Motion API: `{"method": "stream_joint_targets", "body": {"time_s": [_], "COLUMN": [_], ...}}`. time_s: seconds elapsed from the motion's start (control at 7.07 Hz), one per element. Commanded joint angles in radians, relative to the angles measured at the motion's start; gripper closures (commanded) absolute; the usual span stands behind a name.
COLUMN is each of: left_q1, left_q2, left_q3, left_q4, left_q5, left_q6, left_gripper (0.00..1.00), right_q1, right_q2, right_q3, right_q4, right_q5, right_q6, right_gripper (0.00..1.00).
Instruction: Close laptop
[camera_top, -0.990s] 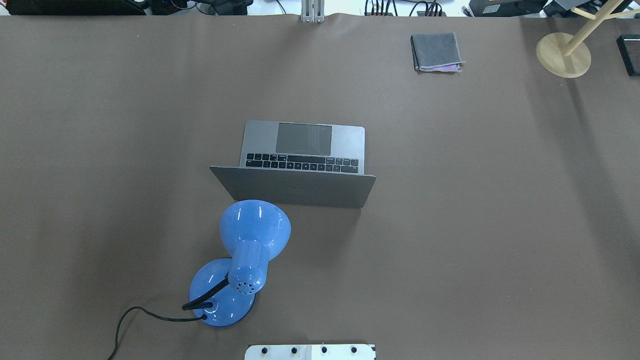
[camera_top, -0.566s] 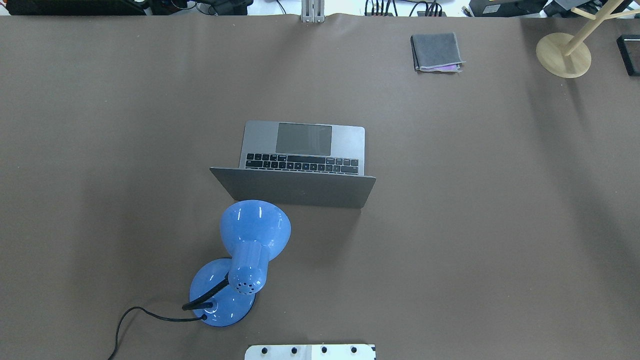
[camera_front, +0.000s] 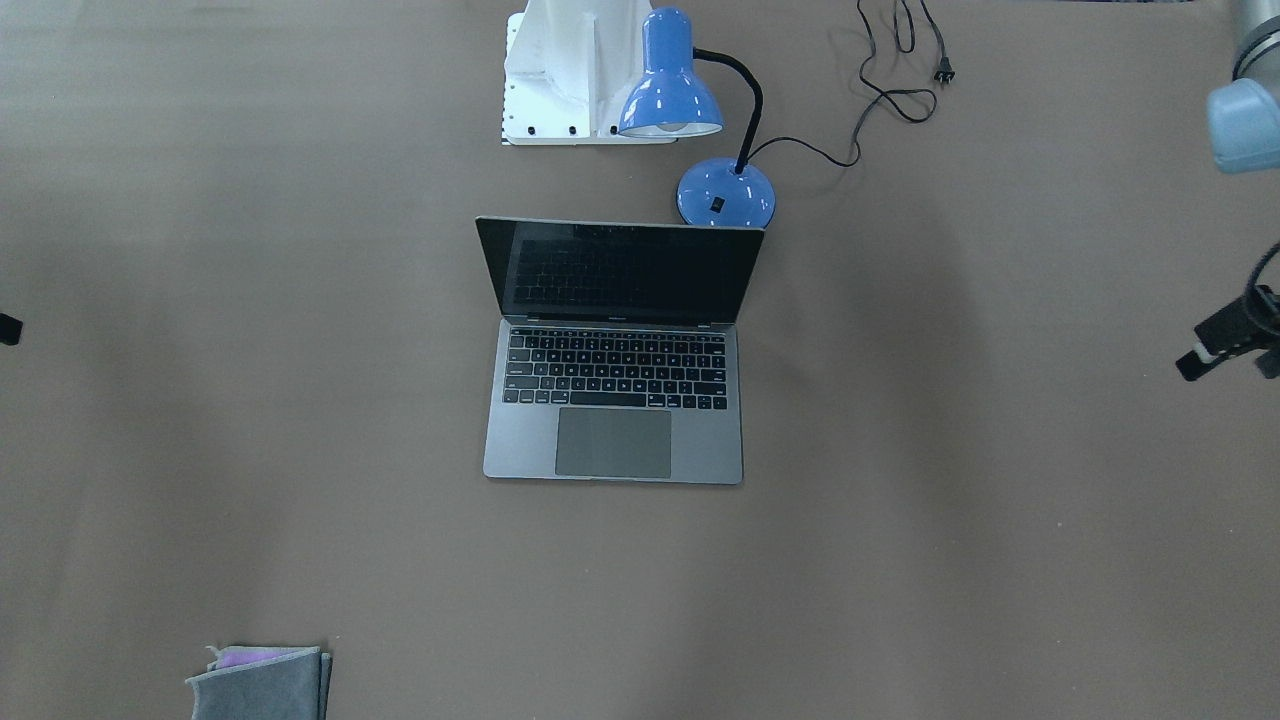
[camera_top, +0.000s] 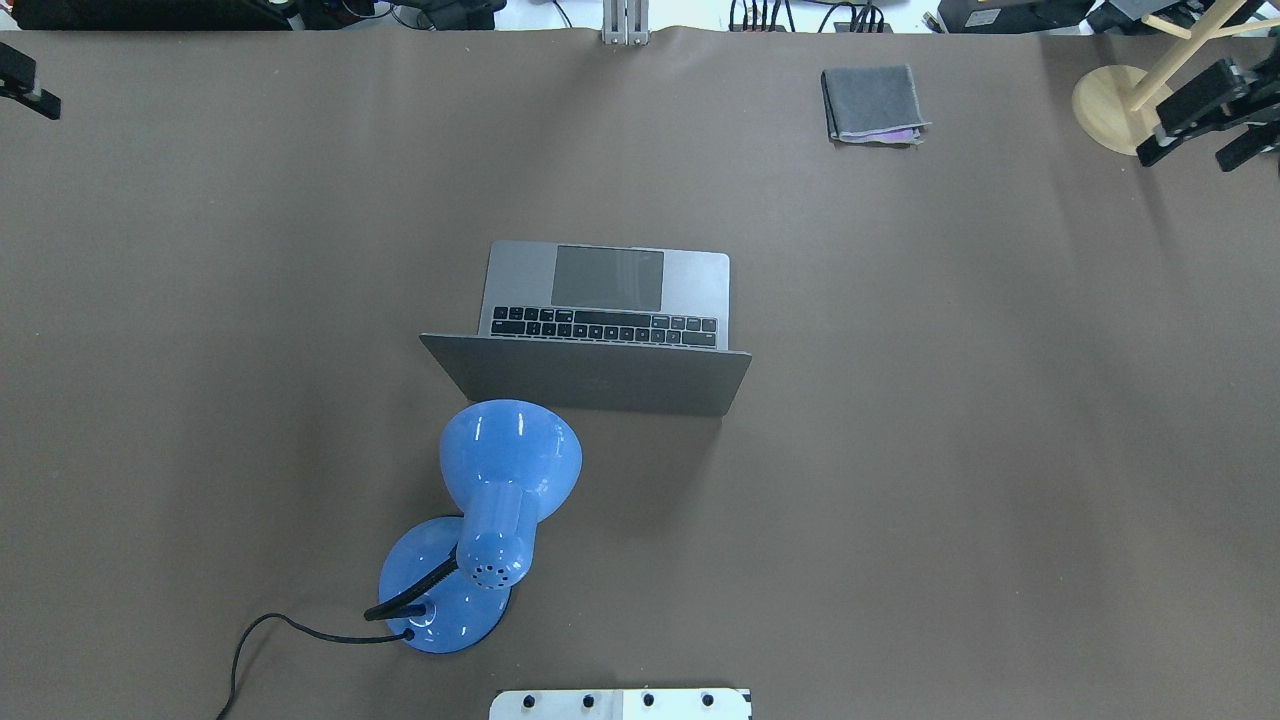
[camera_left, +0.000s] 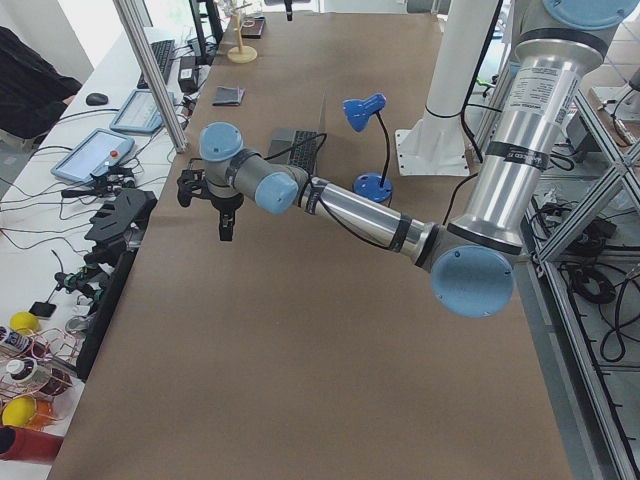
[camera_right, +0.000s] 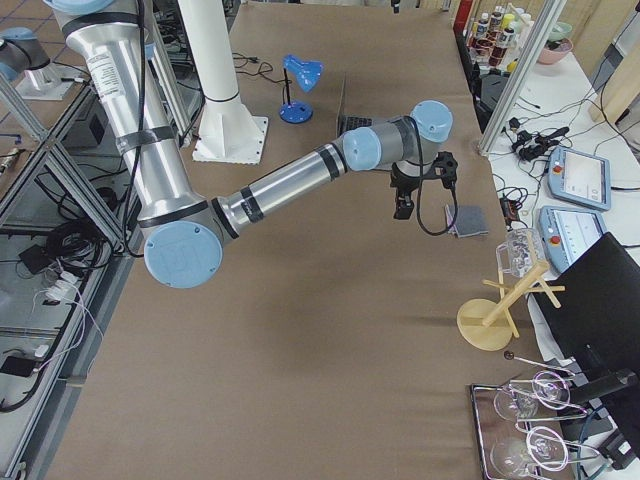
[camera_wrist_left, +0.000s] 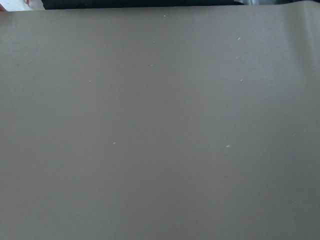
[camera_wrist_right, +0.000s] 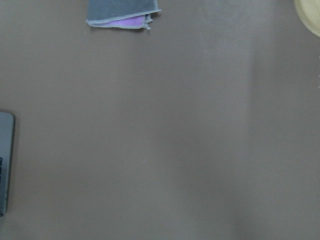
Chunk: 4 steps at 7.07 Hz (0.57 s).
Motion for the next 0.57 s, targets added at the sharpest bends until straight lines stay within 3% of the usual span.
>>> {"method": "stream_joint_targets", "body": {"time_s": [0.0, 0.14, 0.28, 0.42], "left_q1": [0.163, 0.210, 0.254, 0.329], "left_q2": [-0.008, 0.001, -0.002, -0.005], "left_q3": [-0.087, -0.147, -0.181, -0.212], "left_q4": [-0.017, -0.016, -0.014, -0.014], "left_q5": [0.002, -0.001, -0.001, 0.010], "left_q6": [-0.248, -0.305, -0.368, -0.437], "left_gripper": [0.03, 0.33, 0.63, 0.87], "right_q1": [-0.162, -0.221, -0.287, -0.362], "right_q2": [-0.004, -0.008, -0.010, -0.028], "right_q3": [0.127, 0.169, 0.221, 0.279], "right_q4": [0.167, 0.216, 0.230, 0.230], "right_q5": [-0.010, -0.025, -0.039, -0.068], "right_q6": [0.436, 0.585, 0.642, 0.648], "right_gripper": [0.01, 0.18, 0.52, 0.77]}}
